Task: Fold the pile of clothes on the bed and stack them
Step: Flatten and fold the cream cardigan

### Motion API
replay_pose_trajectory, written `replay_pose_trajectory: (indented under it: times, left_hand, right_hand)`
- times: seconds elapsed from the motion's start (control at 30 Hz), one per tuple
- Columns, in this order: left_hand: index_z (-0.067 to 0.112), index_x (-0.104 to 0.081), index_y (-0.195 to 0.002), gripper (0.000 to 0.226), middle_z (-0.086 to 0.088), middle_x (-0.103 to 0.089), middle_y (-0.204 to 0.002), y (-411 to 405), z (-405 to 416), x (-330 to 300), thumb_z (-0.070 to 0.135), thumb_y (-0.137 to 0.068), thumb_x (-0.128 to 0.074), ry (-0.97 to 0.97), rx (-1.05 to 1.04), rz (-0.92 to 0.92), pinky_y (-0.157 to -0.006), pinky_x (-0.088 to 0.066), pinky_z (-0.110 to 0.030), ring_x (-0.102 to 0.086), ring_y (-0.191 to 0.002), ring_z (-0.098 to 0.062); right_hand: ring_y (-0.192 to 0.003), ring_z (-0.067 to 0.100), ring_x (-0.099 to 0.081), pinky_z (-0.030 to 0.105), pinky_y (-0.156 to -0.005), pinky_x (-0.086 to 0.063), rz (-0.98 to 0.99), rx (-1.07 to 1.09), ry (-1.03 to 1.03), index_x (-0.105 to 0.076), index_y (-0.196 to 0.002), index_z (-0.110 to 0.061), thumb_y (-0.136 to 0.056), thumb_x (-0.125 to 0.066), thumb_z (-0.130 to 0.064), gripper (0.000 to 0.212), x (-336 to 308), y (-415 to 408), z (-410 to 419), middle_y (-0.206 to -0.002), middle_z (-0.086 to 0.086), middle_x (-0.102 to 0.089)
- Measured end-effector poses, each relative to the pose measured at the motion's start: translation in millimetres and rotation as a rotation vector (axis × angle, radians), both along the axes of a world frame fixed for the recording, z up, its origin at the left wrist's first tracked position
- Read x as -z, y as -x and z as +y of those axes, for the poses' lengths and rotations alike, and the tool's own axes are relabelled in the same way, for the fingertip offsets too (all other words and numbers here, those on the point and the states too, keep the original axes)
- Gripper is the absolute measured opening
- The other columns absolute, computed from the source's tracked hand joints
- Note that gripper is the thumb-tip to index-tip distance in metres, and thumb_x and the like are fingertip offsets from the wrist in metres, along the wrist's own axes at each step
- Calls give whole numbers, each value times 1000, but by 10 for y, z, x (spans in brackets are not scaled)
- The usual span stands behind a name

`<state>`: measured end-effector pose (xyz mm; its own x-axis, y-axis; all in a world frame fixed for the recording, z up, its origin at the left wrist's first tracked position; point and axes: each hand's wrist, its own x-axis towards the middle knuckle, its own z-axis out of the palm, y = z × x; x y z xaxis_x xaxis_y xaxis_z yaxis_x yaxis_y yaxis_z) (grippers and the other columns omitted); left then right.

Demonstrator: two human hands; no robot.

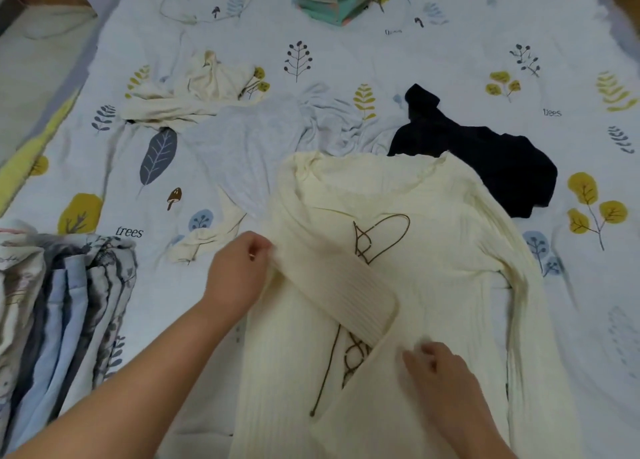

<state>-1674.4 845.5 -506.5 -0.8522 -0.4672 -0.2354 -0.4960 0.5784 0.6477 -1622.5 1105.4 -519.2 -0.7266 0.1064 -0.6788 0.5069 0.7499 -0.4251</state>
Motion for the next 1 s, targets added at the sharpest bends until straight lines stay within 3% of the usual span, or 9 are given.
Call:
replay_pose_trajectory:
  times: [0.17,0.27,0.37,0.57,0.67,0.73,0.83,0.93,1.0]
  left_hand:
    - [16,-44,-136,54,-17,-39,-135,502,-180,187,-5,-87,-41,255,251,89,-91,-35,-32,-43,-118,-33]
    - [27,-49,-135,53,-10,-23,-152,898,-226,178,4,-87,-46,566,683,58,-104,-25,-42,-21,-137,-30]
    - [28,-58,-122,33,1,-27,-151,1249,-321,166,27,-90,-50,810,966,-190,-108,-16,-40,-14,-140,-23]
    - [20,-65,-106,64,-5,-55,-118,1658,-518,18,73,-74,-49,938,820,-460,-100,-26,-39,-39,-122,-26]
    - [16,-66,-104,64,-9,-52,-113,1663,-526,100,71,-74,-52,1017,788,-437,-98,-28,-39,-39,-117,-28]
    - [17,-65,-109,53,-10,-48,-116,1587,-476,219,61,-80,-54,992,793,-359,-96,-30,-39,-36,-117,-29]
    - [20,-65,-110,35,-9,-45,-122,1419,-416,383,44,-86,-57,891,851,-235,-97,-25,-38,-32,-121,-29]
    - [20,-69,-105,23,-9,-50,-115,1341,-453,420,31,-88,-57,895,868,-151,-96,-20,-36,-35,-118,-29]
    - [17,-70,-99,19,-12,-52,-110,1354,-462,403,23,-88,-55,910,810,-89,-96,-21,-39,-39,-113,-31]
  right_hand:
    - [-125,22,-35,38,-99,-34,-33,-63,-186,-23,-142,-26,-81,-35,-72,78,25,-24,-205,-137,3,-35]
    - [-126,19,-30,38,-97,-35,36,-49,-261,-5,-143,-25,-72,-39,-80,96,19,-56,-433,-132,1,-28]
    - [-121,19,-28,36,-94,-35,83,-154,-316,6,-137,-24,-73,-44,-73,95,79,-53,-585,-125,0,-21]
    - [-77,9,-59,23,-64,-45,-13,81,27,-46,-102,-27,-80,-44,-5,30,171,111,-99,-91,-5,-62]
    - [-59,1,-56,18,-55,-42,-8,99,13,-58,-74,-28,-79,-53,-8,21,105,135,260,-65,-12,-63]
    - [-79,8,-57,25,-68,-41,-10,32,-116,-55,-89,-30,-84,-55,-22,10,84,106,385,-83,-15,-64]
    - [-98,12,-57,25,-72,-35,-37,-106,-184,-45,-113,-34,-85,-52,-52,34,55,21,391,-107,-13,-59]
    - [-91,12,-56,24,-69,-34,-29,-276,-272,-41,-116,-36,-90,-49,-27,29,64,-25,451,-105,-11,-60]
    - [-83,12,-54,27,-70,-40,4,-147,-135,-49,-97,-35,-89,-50,-12,24,80,-37,539,-96,-10,-64]
